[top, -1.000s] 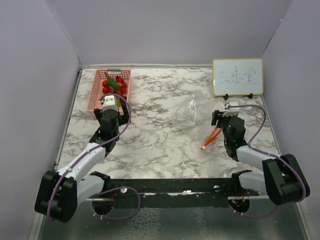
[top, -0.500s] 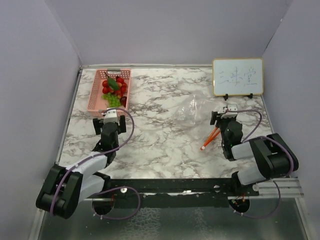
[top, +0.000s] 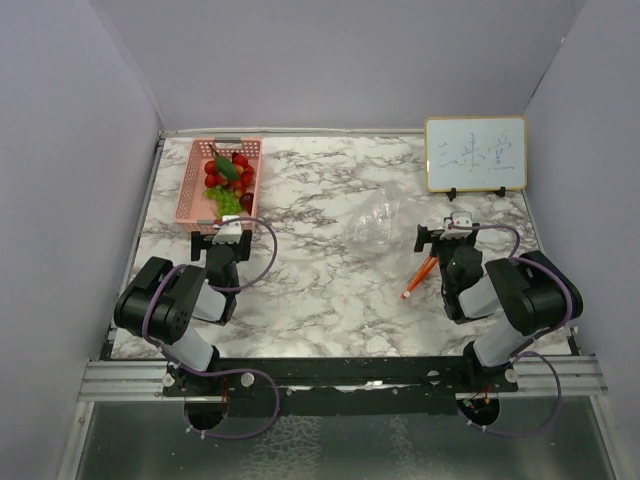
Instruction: Open the zip-top bag and remove the fake food
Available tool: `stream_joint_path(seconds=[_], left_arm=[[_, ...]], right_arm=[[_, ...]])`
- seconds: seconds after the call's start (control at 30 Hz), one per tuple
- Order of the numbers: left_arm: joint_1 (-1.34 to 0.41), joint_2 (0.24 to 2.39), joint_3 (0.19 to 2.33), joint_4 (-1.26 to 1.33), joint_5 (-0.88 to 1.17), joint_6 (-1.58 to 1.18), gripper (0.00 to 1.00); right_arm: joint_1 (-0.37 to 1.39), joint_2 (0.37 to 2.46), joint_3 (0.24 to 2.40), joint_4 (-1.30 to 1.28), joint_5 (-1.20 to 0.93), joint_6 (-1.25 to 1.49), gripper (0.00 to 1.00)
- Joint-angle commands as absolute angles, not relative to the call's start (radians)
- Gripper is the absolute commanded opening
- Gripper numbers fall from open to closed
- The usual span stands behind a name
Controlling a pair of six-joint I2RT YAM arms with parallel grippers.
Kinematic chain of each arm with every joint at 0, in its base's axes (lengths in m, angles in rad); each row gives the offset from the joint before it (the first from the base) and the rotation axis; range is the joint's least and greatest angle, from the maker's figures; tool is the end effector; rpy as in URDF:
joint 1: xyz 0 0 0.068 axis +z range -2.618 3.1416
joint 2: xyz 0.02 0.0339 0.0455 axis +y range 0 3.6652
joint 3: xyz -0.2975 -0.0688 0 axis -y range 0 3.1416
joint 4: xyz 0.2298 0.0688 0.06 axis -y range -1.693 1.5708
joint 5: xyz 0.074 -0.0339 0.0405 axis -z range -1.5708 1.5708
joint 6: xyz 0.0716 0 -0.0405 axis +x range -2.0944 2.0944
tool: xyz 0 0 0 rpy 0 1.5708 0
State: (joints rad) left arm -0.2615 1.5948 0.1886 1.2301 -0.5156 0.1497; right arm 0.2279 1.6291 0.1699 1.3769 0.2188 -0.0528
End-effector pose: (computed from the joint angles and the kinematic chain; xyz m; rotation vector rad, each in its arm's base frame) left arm 0.2585 -0.0326 0.1702 -0.0205 1.7376 0.3673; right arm 0.2626 0.0449 0.1770 -0.0653 1.6501 -0.0475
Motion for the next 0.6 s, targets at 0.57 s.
stream_joint_path(seconds=[0.57], left_arm=[[-0.051,1.640,0.263,1.269,-0.286,-0.008,0.92]], right_arm=[[0.225,1.640,0.188,1.438,0.224,-0.066,0.99]])
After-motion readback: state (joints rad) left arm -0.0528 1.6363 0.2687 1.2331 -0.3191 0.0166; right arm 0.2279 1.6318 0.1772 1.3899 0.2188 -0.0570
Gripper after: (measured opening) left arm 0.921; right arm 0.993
